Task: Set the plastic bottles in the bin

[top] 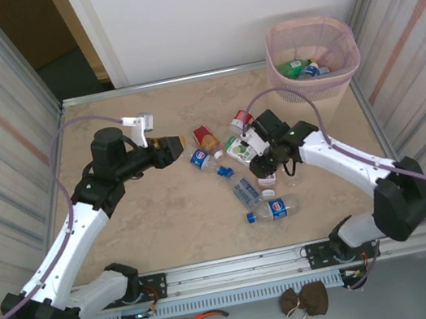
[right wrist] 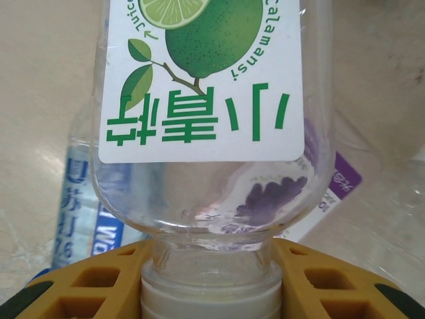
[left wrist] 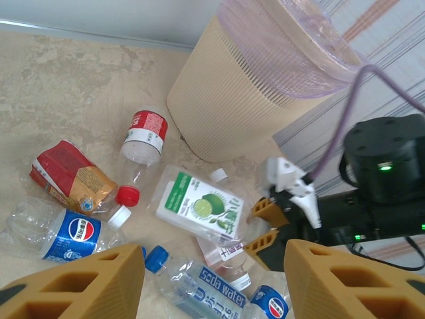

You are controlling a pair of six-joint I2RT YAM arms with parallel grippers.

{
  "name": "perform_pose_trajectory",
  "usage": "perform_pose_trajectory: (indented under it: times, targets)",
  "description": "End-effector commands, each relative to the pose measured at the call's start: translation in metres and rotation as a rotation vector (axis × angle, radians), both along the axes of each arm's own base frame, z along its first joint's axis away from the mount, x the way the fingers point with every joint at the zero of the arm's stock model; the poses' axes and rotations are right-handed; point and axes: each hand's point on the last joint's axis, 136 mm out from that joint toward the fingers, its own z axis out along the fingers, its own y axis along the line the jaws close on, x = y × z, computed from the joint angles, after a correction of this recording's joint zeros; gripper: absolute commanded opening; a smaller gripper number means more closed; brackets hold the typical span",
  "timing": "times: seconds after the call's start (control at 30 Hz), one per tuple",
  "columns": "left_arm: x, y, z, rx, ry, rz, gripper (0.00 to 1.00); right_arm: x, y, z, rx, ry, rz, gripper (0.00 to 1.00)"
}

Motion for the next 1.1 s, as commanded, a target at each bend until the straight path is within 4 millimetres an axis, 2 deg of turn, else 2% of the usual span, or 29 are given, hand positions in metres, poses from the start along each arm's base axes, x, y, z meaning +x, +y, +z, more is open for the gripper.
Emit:
perform_pose_trajectory:
  times: [0.0,0.13,0.23,0.37,0.57,0.7,1.03,1.07]
  targets:
    - [-0.006,-0.001,0.024,0.012,-0.08,-0.047,0.58,-0.014,0.002,0.03,0.016,-0.088,0.125,0.24]
    - [-0.017,-0.007,0.034,0.069,-0.123,-0.148,0.58,-0.048,0.016,0.055,0.057,-0.189,0.393,0.24]
    - [-0.028,-0.011,0.041,0.116,-0.149,-0.243,0.57,-0.057,0.019,0.074,0.048,-0.281,0.496,0.24]
    - [-0.047,-0.014,0.049,0.161,-0.162,-0.365,0.57,-0.073,0.02,0.081,-0.075,-0.396,0.724,0.19]
    - [-0.068,-0.015,0.05,0.196,-0.149,-0.462,0.58,-0.076,0.022,0.097,-0.297,-0.585,0.979,0.12]
    - [-0.087,-0.027,0.04,0.208,-0.129,-0.549,0.61,-0.072,0.029,0.11,-0.402,-0.701,1.092,0.1]
    - [-0.124,-0.056,-0.009,0.327,-0.031,-0.719,0.69,-0.076,0.051,0.141,-0.45,-0.891,1.261,0.07]
    - [-0.127,-0.058,-0.013,0.333,-0.021,-0.733,0.7,-0.08,0.05,0.149,-0.44,-0.926,1.267,0.07]
